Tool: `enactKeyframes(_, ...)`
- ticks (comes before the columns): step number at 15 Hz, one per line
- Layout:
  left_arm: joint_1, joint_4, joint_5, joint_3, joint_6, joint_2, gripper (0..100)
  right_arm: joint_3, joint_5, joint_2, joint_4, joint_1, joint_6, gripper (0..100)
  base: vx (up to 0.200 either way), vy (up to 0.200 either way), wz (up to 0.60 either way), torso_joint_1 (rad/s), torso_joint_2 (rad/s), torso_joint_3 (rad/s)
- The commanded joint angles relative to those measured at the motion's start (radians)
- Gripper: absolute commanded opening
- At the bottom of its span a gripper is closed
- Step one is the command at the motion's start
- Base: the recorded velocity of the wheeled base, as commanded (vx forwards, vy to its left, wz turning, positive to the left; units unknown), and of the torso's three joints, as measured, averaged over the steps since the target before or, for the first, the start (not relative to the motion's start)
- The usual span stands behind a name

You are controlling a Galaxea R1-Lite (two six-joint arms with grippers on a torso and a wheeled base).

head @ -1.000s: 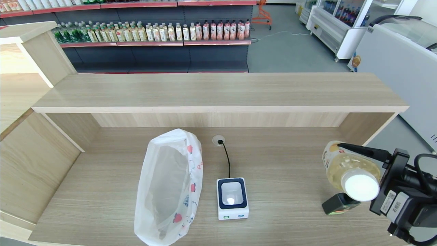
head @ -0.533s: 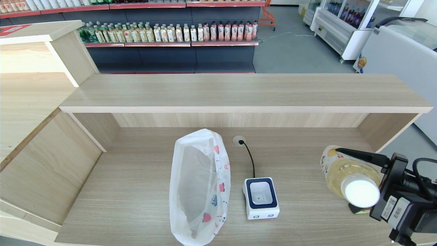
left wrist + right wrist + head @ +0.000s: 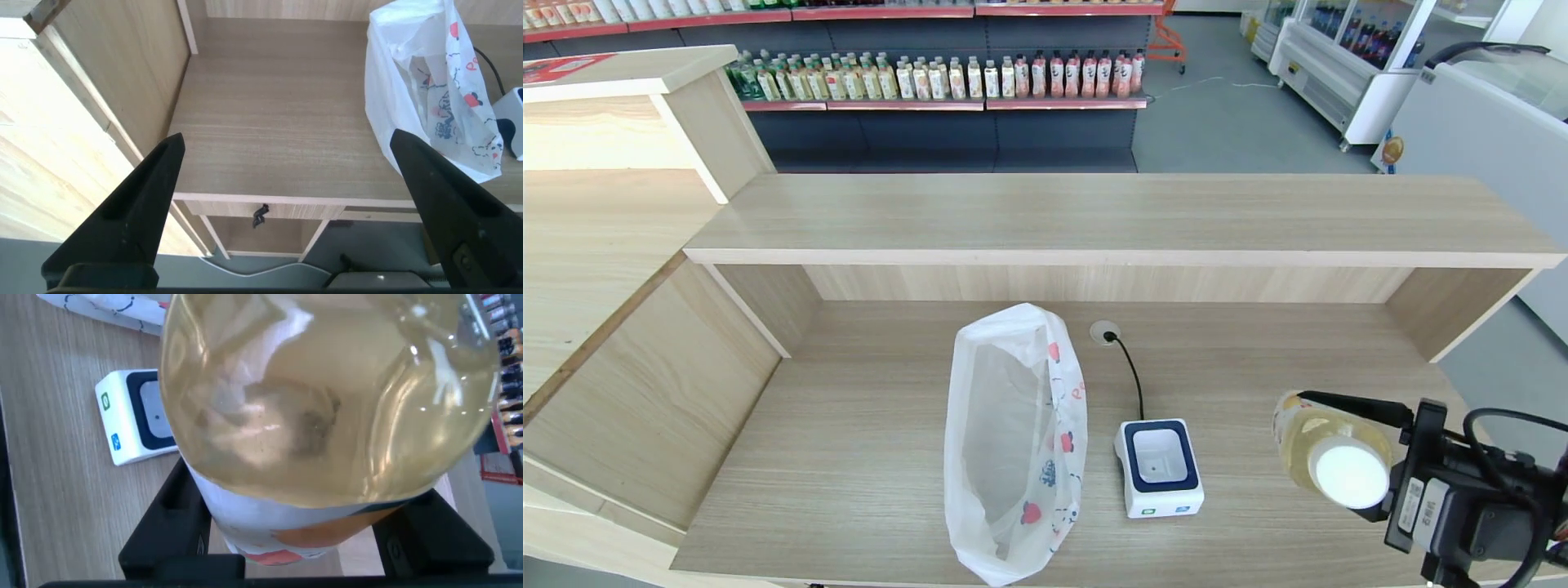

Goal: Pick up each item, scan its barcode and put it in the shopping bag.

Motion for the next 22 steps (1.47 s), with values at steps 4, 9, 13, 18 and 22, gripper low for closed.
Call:
enactKeyframes(4, 0.001, 0.000, 0.000, 0.000, 0.000, 0.000, 100, 0.006, 0.099, 0.256, -0.203, 0.007, -0.014, 0, 0.000, 0.000, 0.00, 0.000, 0.00, 0.000)
enactKeyframes(9, 0.001, 0.000, 0.000, 0.000, -0.002, 0.000, 100, -0.146, 0.176, 0.451, -0.233, 0.001, -0.120, 0, 0.000, 0.000, 0.00, 0.000, 0.00, 0.000)
enactKeyframes(13, 0.001, 0.000, 0.000, 0.000, 0.000, 0.000, 100, -0.165, 0.282, 0.499, -0.233, -0.020, -0.126, 0, 0.000, 0.000, 0.00, 0.000, 0.00, 0.000)
enactKeyframes(18, 0.001, 0.000, 0.000, 0.000, 0.000, 0.000, 100, -0.198, 0.342, 0.566, -0.235, -0.033, -0.140, 0, 0.000, 0.000, 0.00, 0.000, 0.00, 0.000)
enactKeyframes(22, 0.001, 0.000, 0.000, 0.000, 0.000, 0.000, 100, -0.214, 0.377, 0.612, -0.230, -0.031, -0.143, 0, 0.000, 0.000, 0.00, 0.000, 0.00, 0.000)
